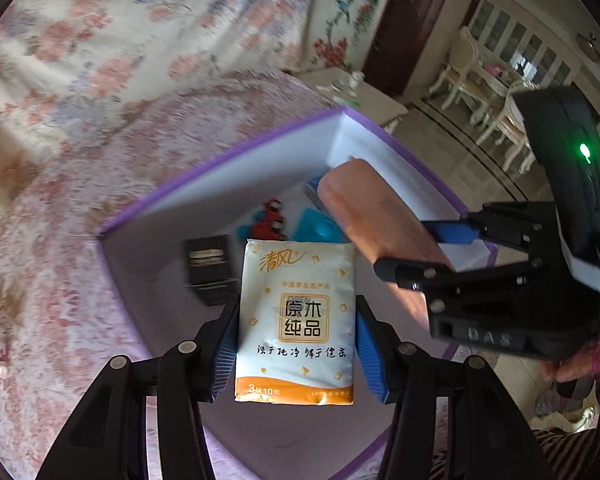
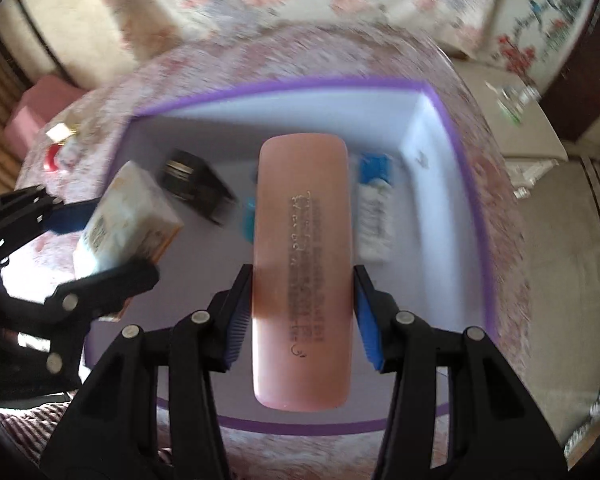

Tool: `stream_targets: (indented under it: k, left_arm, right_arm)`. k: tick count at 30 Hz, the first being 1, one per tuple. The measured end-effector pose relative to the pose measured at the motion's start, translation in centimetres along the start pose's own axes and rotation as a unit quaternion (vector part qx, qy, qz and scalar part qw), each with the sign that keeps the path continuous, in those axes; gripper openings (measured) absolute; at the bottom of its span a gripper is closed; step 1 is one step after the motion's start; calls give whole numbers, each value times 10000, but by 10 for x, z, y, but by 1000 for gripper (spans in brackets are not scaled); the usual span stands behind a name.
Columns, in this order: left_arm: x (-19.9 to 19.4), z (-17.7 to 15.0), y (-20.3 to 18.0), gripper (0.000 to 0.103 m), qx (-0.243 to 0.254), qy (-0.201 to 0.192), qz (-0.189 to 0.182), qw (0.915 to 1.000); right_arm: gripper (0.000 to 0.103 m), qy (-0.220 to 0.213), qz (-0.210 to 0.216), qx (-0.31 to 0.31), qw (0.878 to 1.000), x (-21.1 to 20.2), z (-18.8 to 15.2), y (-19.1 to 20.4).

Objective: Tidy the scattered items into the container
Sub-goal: 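Lift and carry the tissue pack and pink tube with both grippers into the purple box, then lower the tissue pack and pink tube into the box and open both grippers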

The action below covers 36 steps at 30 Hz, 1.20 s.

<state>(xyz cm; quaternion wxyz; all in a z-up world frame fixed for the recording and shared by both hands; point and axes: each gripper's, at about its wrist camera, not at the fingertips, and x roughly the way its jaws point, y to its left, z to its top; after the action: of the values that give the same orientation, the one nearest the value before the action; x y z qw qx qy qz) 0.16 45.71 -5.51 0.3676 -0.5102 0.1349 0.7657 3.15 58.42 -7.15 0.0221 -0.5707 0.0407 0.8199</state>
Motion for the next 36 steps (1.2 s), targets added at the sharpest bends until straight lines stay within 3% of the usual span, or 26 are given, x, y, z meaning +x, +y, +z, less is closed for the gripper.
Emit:
stream_targets:
  k: [6,14,19,22,26,36]
  left_arm:
    - [34,1,-18,53,-32,389,-107,9992]
    - [58,2,-32,53,51,668,-137,9977]
    - [68,3,-38,53,30,770,-118,9970]
    - [72,4,-39,53,-57,833,-95,9965]
    - [82,8,-39,53,-172,922,-92,9955]
    - [88,13,-42,53,-186,935,15,9954]
  right_arm:
    - [51,345,-177,153,9991,20,-3,-26]
    - [51,400,-321,213,9985,27,-4,-36]
    - [51,392,-369,206,9983,28,-2,-36]
    - [51,461,-903,-116,9948,31,-1,-30]
    - [51,505,-1095,-170,9926,33,2,-32]
    - [51,439,-1204,-362,9911,32,3,-34]
